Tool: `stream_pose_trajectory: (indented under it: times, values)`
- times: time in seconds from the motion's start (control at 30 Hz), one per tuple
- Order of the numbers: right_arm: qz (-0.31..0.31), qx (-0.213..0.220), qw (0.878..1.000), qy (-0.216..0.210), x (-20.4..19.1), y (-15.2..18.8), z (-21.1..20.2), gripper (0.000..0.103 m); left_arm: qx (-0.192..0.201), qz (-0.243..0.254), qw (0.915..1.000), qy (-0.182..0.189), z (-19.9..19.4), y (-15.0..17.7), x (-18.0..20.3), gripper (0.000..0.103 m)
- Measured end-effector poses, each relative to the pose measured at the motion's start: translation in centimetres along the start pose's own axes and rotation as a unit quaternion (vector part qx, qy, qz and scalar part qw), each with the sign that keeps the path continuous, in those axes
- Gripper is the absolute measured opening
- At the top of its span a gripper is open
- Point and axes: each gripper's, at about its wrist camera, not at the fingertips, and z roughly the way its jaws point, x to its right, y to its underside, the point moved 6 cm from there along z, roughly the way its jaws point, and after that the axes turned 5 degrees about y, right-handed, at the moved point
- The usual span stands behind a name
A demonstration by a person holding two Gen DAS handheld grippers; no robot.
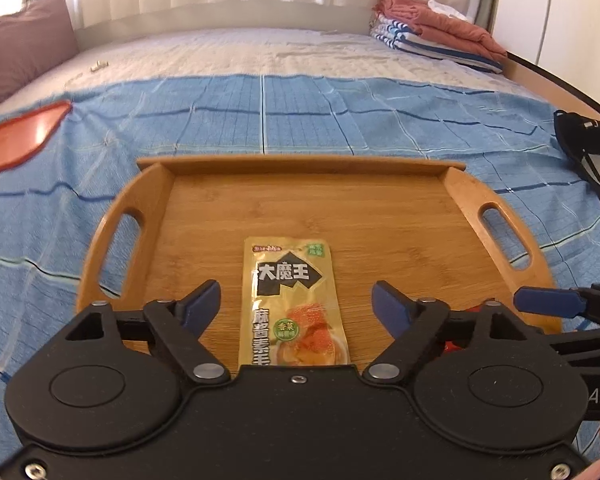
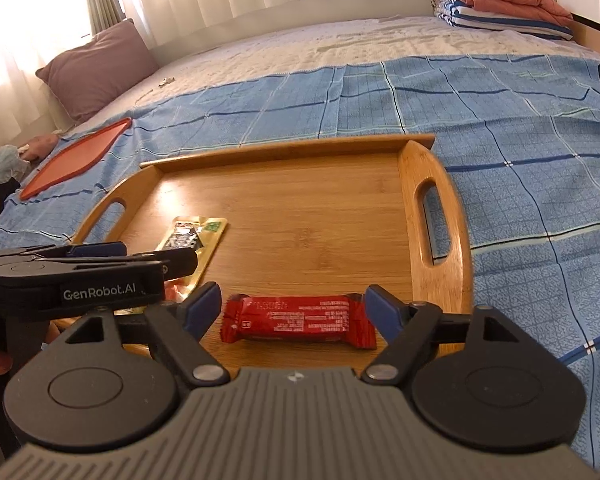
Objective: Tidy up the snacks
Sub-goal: 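Lower the yellow packet onto the tray and open the left tool while the right releases the red bar, then withdraw both tools from the tray back toward the snack pile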
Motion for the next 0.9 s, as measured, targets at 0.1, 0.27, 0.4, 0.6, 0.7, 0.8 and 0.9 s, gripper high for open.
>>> stream_pose_trajectory:
  times: [0.1, 0.27, 0.4, 0.6, 0.7, 0.8, 0.9]
  values:
    - [-0.005, 0.002, 1.000, 0.000, -0.3, -0.1, -0.9, 0.088, 0.003, 0.009, 1.0000, -0.001, -1.4, -0.1, 0.0, 0.087]
    - [-0.010, 0.004, 1.000, 0.005, -0.7, -0.1, -3.0, 0.089, 0.011, 0.016, 0.9998, 0.004, -4.3, 0.1, -0.3, 0.091]
    - [-0.014, 0.010, 1.000, 0.006, -0.7, 0.2, -5.0, 0.090, 0.013, 0.031, 0.9994, 0.005, -6.9, 0.9, -0.6, 0.091]
    - [-0.024, 0.022, 0.999, 0.001, -1.5, 1.6, -8.1, 0.091, 0.027, 0.059, 0.9978, 0.014, -11.1, 3.2, -0.3, 0.093]
    - [-0.029, 0.019, 0.999, 0.004, -2.0, 2.5, -9.3, 0.092, 0.040, 0.061, 0.9972, 0.018, -13.1, 4.5, -0.2, 0.094]
    - [-0.032, 0.023, 0.999, -0.001, -2.4, 3.5, -10.6, 0.092, 0.048, 0.056, 0.9970, 0.023, -14.7, 5.8, -0.1, 0.094]
    - [-0.024, 0.030, 0.999, -0.011, -2.6, 4.5, -12.0, 0.092, 0.051, 0.056, 0.9967, 0.030, -16.2, 7.4, 0.1, 0.094]
